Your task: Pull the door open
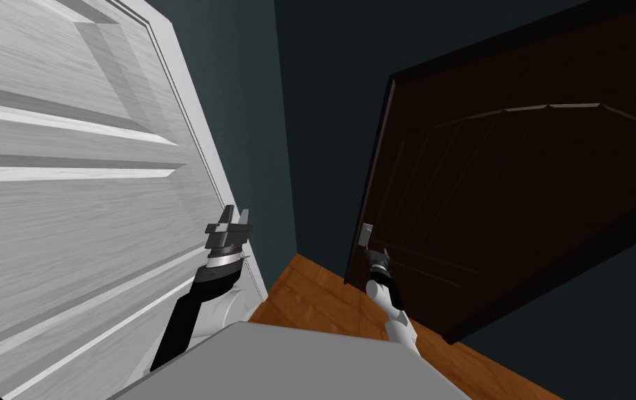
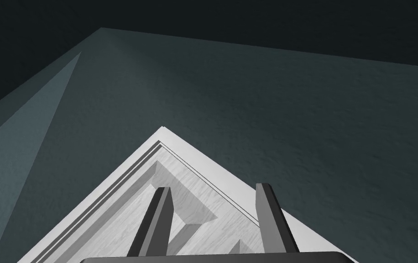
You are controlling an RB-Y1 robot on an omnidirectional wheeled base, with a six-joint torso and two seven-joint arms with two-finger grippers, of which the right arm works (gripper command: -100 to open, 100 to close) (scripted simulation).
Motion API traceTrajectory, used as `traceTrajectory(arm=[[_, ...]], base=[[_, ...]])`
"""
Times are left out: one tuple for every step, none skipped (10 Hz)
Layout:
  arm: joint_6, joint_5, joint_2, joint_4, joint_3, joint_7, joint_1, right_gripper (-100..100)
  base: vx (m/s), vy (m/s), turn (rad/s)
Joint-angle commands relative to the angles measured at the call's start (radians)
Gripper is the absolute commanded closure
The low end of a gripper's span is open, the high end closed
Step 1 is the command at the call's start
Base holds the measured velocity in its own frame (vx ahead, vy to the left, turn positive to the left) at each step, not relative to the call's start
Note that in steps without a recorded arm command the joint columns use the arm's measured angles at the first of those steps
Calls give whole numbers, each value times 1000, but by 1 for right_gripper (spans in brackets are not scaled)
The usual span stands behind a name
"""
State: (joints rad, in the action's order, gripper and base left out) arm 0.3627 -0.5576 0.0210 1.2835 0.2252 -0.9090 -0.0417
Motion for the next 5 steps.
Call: traceTrajectory(arm=[[-3,-17,-12,-30,6,-31,-13,-100],[-6,-26,-18,-47,10,-46,-22,-100],[-7,-32,-22,-59,13,-56,-28,-100],[-7,-28,-17,-50,11,-49,-23,-100],[-4,-36,12,-59,17,-70,-17,-100]], base=[[127,-43,73],[103,-57,69],[86,-46,49],[38,-18,11],[88,2,90]])
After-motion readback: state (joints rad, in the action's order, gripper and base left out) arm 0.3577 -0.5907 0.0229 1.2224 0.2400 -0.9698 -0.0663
